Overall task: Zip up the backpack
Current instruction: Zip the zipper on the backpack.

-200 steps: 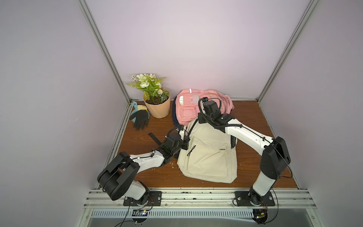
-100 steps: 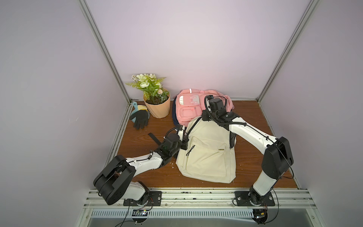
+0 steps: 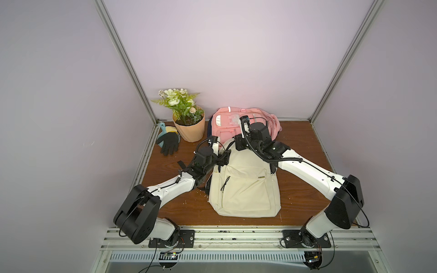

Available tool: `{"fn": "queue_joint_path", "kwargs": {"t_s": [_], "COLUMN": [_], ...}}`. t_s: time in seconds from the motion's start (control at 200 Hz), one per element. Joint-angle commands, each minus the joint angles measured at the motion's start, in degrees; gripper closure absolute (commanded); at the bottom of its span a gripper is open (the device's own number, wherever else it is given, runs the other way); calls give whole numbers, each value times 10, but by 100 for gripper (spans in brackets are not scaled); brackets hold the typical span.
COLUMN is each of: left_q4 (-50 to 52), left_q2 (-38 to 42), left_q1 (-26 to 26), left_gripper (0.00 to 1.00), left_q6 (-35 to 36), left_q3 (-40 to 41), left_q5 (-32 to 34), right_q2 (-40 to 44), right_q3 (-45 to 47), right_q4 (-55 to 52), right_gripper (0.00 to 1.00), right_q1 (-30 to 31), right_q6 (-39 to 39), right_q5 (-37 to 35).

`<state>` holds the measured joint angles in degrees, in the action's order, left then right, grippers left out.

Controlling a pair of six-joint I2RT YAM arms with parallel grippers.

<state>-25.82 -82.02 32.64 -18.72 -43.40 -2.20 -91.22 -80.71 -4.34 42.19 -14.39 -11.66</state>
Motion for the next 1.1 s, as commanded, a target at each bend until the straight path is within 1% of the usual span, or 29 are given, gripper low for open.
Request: {"fn": "queue_joint_path", "kwargs": {"t_s": [0.0,0.05,0.15,0.195,0.245,0.285,0.345,0.4,0.535,0.595,0.786,0.831,0.931,1.026,1.096], "left_q4": [-2,6,4,0,1,1,-2,-2,-6,-8,0,3,4,7,8], "left_q2": [-25,-37,-46,-44,-38,-30,-13,3,39,52,66,62,50,37,28], "left_q1": [-4,-4,-5,-5,-5,-5,-5,-6,-5,-6,-8,-8,-8,-8,-7], "left_gripper": [17,22,41,52,66,76,86,92,100,100,100,100,100,100,100], "left_q6": [29,30,28,27,25,24,22,19,11,6,5,6,8,9,11], "left_q3": [-37,-50,-56,-52,-46,-39,-20,-2,35,47,57,57,50,39,29], "left_q5": [-37,-37,-44,-45,-41,-31,-15,3,23,26,30,29,10,-13,-29], "right_q2": [24,26,27,25,20,17,16,20,27,22,28,32,40,41,32], "right_q3": [-11,-11,-12,-16,-26,-34,-42,-40,-27,-27,-17,-20,-16,-22,-37], "right_q4": [43,44,43,37,20,5,-12,-21,-23,-30,-19,-17,14,36,38], "right_gripper": [100,100,100,100,100,100,100,100,100,100,100,100,100,100,100], "right_q1": [0,2,3,3,3,2,-9,-31,-84,-99,-106,-107,-92,-43,-20], "right_q6": [-5,-7,-9,-10,-13,-18,-28,-44,-74,-80,-77,-73,-43,-8,-7], "right_q5": [14,11,-2,-15,-47,-88,-136,-144,-139,-137,-150,-136,-53,-39,-15]}}
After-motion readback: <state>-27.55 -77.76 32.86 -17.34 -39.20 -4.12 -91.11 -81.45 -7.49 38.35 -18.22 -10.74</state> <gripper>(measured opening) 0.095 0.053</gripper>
